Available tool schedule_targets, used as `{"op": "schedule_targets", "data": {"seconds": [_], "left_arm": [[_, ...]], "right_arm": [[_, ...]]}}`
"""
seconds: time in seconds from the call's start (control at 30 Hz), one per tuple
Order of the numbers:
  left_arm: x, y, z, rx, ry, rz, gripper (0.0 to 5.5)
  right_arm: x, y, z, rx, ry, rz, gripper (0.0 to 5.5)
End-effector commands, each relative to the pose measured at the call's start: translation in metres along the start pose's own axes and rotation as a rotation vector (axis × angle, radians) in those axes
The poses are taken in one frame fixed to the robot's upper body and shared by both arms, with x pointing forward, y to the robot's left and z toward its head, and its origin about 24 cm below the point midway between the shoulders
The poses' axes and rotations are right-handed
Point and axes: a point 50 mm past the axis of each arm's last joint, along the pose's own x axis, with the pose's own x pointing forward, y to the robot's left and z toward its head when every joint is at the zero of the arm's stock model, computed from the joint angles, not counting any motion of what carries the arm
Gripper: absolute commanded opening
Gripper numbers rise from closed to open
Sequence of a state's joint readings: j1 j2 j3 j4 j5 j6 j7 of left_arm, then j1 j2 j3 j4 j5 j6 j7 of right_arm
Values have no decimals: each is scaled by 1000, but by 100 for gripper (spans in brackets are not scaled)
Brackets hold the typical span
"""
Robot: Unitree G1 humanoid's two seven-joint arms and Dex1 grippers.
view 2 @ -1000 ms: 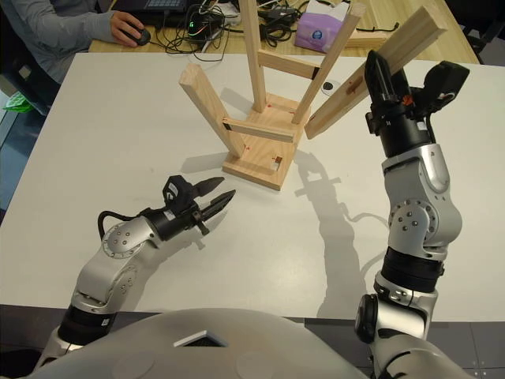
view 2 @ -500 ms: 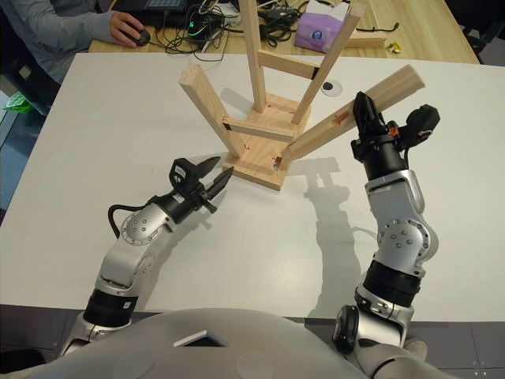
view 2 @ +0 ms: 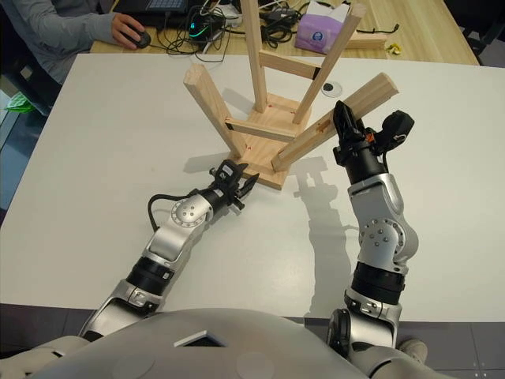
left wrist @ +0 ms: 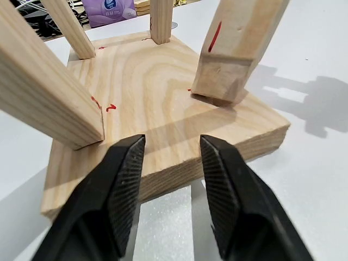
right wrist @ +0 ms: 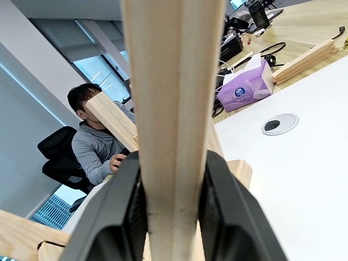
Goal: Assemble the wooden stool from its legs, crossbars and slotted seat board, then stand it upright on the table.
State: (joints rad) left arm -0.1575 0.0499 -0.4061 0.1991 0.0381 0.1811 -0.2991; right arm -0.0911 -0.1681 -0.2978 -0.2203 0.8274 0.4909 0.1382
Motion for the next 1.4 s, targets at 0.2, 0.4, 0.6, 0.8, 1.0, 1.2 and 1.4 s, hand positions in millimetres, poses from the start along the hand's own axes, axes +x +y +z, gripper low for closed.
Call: {"op": "schedule_targets", "data": {"seconds": [0.2, 0.4, 0.6, 0.8, 1.0, 1.2, 1.4], "left_arm": [[5, -25, 9, -45, -16, -98, 184], [14, -29, 29, -32, -84, -111, 184], [5, -21, 36, -35, -136, -79, 184], [-18, -8, 38, -54, -174, -49, 184], [-37, 1, 22, -91, -116, -7, 184], [-25, -2, 19, -117, -97, 23, 184], [-19, -1, 20, -112, -98, 45, 184]], "right_arm": [[7, -24, 10, -236, 12, -91, 103], [17, -21, 1, -256, -1, -111, 103], [18, -14, -3, -243, -5, -95, 103], [6, -16, -3, -349, -3, -93, 103], [4, -26, -9, -362, 14, -188, 103], [7, -29, 4, -303, -24, -218, 103], [8, -31, -19, -402, 149, -124, 103]]}}
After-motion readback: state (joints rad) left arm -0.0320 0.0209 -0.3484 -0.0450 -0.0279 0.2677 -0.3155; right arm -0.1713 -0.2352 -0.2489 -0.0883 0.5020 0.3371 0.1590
